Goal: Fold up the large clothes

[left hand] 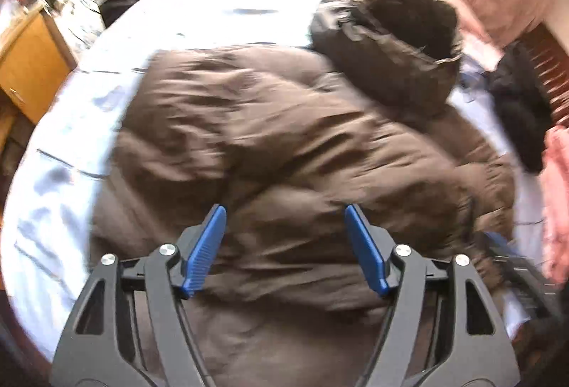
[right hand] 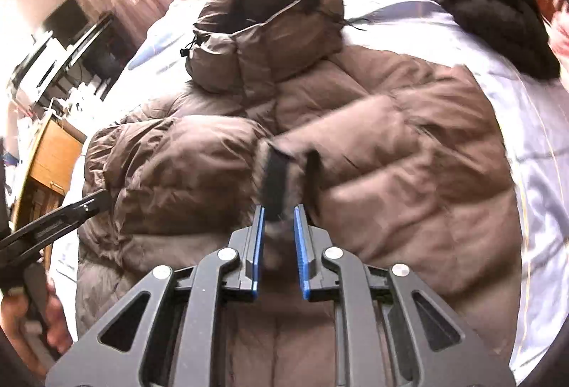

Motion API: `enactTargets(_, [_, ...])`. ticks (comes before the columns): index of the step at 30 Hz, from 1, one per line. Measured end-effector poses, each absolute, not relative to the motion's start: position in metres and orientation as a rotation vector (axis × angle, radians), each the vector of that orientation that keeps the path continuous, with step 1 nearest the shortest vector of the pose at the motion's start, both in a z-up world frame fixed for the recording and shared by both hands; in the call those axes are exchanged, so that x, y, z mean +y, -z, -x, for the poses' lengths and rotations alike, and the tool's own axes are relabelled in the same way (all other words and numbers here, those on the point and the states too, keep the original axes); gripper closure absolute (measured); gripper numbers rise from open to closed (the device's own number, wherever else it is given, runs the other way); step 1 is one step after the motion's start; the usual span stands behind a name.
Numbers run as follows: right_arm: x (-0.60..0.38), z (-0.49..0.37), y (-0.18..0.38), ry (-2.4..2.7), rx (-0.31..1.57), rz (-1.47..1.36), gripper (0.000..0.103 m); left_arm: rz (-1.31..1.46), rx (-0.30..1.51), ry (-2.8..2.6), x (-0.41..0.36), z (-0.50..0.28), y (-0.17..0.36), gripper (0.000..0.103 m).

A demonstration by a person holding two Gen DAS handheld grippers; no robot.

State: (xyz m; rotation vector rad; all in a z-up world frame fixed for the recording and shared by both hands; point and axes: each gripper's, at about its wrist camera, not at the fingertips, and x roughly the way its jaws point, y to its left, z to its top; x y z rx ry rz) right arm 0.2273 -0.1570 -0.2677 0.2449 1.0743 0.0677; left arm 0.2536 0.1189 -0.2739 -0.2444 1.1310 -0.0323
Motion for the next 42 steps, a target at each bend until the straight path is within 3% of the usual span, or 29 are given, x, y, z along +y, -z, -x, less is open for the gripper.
enactTargets(7, [-0.13,-0.276,0.337,-0.026,1.235,-0.167,0.085,0.221,1.266,0.06,0.075,-0.29,0.331,0.032])
enactTargets(12, [-0.14,-0.283,0.306,-0.101,1.264,-0.213,0.081,0.188,1.337,-0.027,0.067,-0.31,0.36,0.03])
enactTargets(13, [-0.147,-0.287,0.291,-0.12,1.224,-0.255,0.066,0.209,1.352,-0.045,0.065,-0.313,0.358,0.03])
enactTargets(14, [-0.157,-0.296,0.267,-0.12,1.147,-0.28,0.032,0.219,1.364,-0.058,0.065,-0.314,0.357,0.03])
enactTargets(15, [-0.164,-0.304,0.25,-0.085,1.085,-0.265,0.012,0.223,1.376,-0.075,0.063,-0.315,0.356,0.03])
enactTargets(16, [-0.171,-0.319,0.229,-0.022,0.997,-0.232,0.001,0.217,1.377,-0.081,0.061,-0.315,0.356,0.03])
enactTargets(18, [-0.176,-0.355,0.202,0.062,0.884,-0.153,0.001,0.182,1.371,-0.081,0.057,-0.314,0.356,0.029])
enactTargets(22, [-0.185,-0.449,0.189,0.19,0.898,-0.043,0.001,0.211,1.375,-0.064,0.054,-0.315,0.364,0.028])
enactTargets(28, [-0.193,-0.547,0.214,0.334,0.968,0.006,0.001,0.173,1.374,-0.055,0.047,-0.316,0.374,0.026])
enactTargets(31, [-0.185,-0.572,0.237,0.403,0.998,0.177,0.002,0.166,1.372,-0.048,0.043,-0.316,0.38,0.026])
enactTargets(32, [-0.185,-0.575,0.249,0.428,1.006,0.223,0.022,0.165,1.372,-0.044,0.041,-0.316,0.38,0.026])
enactTargets(33, [-0.186,-0.579,0.256,0.423,1.018,0.223,0.051,0.163,1.373,-0.042,0.04,-0.312,0.379,0.025])
enactTargets(34, [-0.19,-0.579,0.262,0.393,1.049,0.176,0.096,0.162,1.374,-0.041,0.039,-0.312,0.382,0.025])
enactTargets(37, [-0.208,-0.555,0.257,0.273,1.02,-0.141,0.097,0.175,1.382,-0.053,0.04,-0.317,0.381,0.025])
enactTargets(42, [-0.208,-0.479,0.174,-0.057,0.792,-0.255,0.097,0.19,1.391,-0.041,0.048,-0.32,0.378,0.025])
